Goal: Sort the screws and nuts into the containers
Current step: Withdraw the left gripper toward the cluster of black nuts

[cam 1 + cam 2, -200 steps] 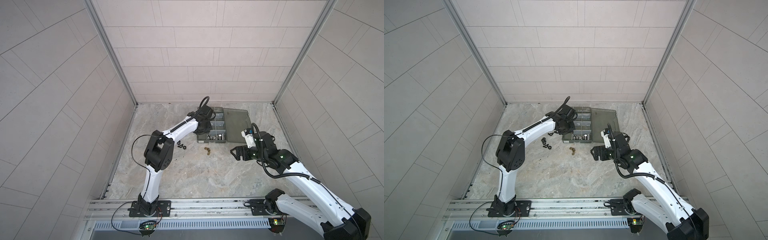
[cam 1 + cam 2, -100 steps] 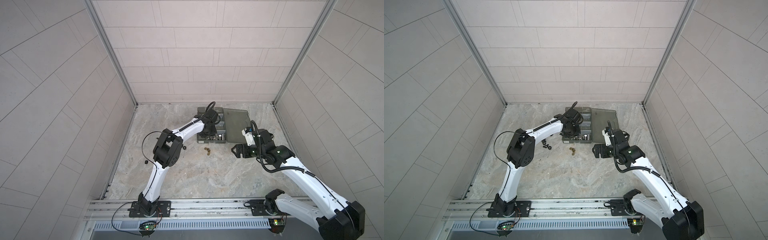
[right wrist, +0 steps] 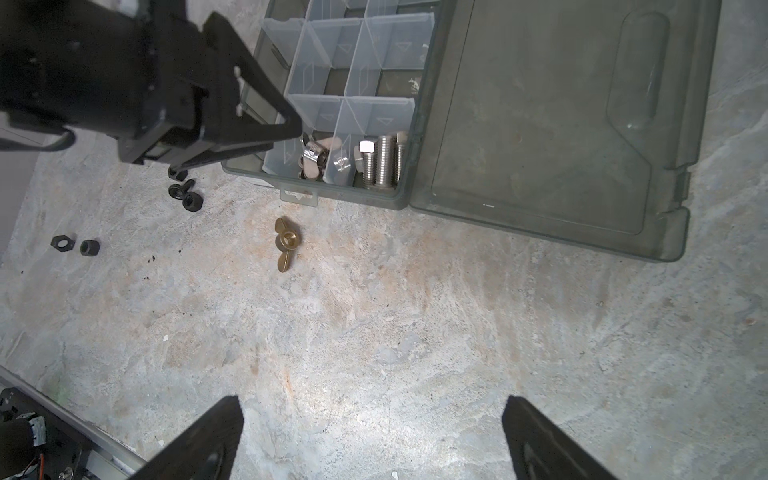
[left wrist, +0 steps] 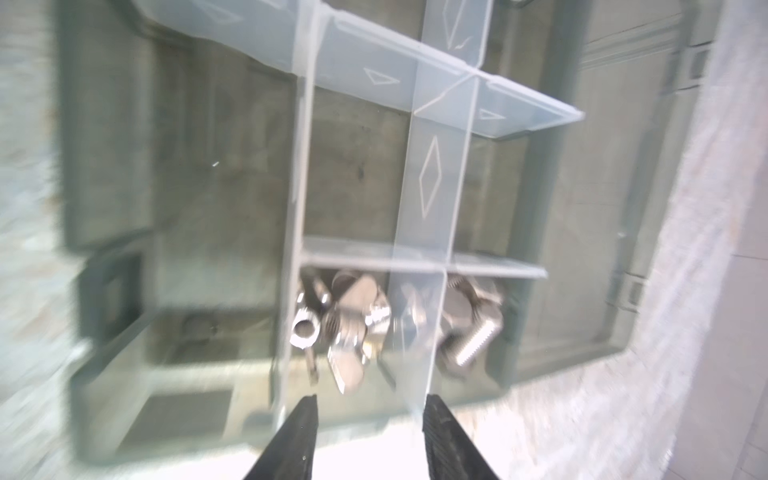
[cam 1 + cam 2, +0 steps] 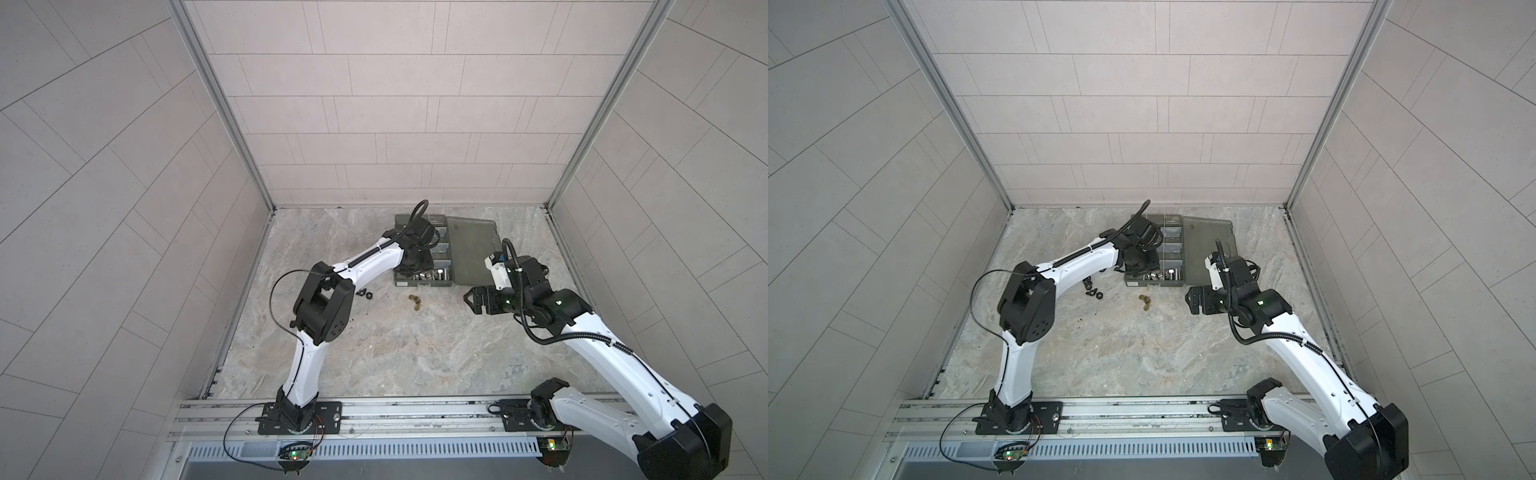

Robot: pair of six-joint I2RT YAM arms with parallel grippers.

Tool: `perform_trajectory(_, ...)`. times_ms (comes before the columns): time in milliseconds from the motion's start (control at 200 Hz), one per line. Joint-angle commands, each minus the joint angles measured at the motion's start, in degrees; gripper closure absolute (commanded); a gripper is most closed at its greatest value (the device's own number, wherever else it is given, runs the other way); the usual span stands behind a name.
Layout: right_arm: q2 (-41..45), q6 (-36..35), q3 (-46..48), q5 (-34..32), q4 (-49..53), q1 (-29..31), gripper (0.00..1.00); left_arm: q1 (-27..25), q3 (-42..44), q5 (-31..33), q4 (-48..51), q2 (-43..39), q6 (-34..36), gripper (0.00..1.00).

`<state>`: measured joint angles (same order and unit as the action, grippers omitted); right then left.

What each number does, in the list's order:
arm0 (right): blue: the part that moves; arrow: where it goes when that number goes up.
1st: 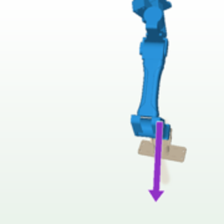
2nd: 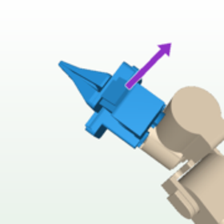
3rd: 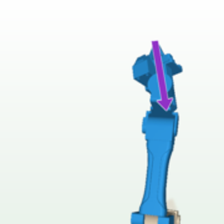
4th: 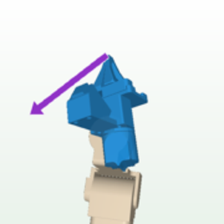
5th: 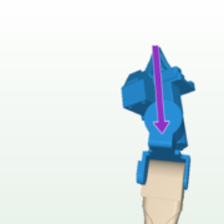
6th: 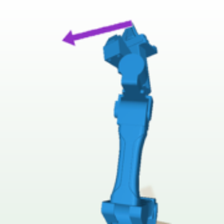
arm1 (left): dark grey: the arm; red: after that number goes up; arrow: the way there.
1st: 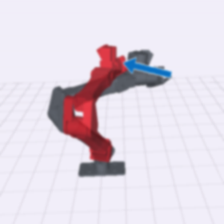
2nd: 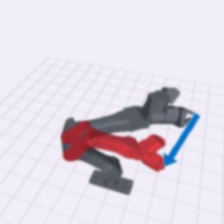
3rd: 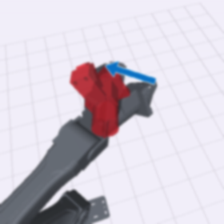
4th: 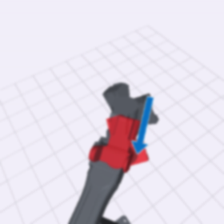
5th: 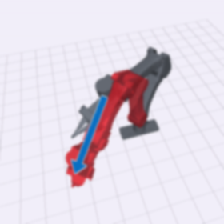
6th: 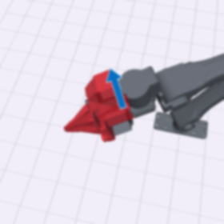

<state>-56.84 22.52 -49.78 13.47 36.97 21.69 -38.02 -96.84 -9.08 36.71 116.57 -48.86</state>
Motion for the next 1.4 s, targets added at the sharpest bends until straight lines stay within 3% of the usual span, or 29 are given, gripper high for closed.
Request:
perform_trajectory(0, 1.64, -0.56, -1.46, -0.74, 1.77, -0.25, 0.01, -0.39, 6.20, 1.18, -2.17, -8.18, 0.24, 0.53)
perform_trajectory(365, 3.14, -0.20, -0.18, -0.38, 3.19, -0.25, 0.01, -0.39, 39.99, 7.00, -8.37, -31.55, -2.72, 0.53)
perform_trajectory(585, 4.34, 1.04, 1.95, -1.77, 3.31, -0.25, 0.01, -0.41, 50.86, 10.21, -7.16, -42.26, -2.67, 0.53)
perform_trajectory(781, 5.74, 2.70, 3.45, -1.53, 2.87, -0.16, 0.01, 0.62, 55.66, 20.02, -2.56, -51.85, -2.50, 0.48)
perform_trajectory(931, 4.10, 1.93, 3.71, -1.31, 1.94, 0.10, 0.01, 7.18, 58.06, 17.08, -3.22, -55.10, -1.92, 0.44)
perform_trajectory(1091, 2.79, 0.94, 2.55, -0.68, 1.93, 0.19, 0.01, 14.04, 56.81, 12.33, -4.73, -52.70, -0.18, 0.43)
perform_trajectory(1391, 0.73, 0.85, 4.68, 1.70, -1.77, 0.18, 0.01, 21.61, 43.91, 9.68, -3.74, -39.86, 4.35, 0.46)
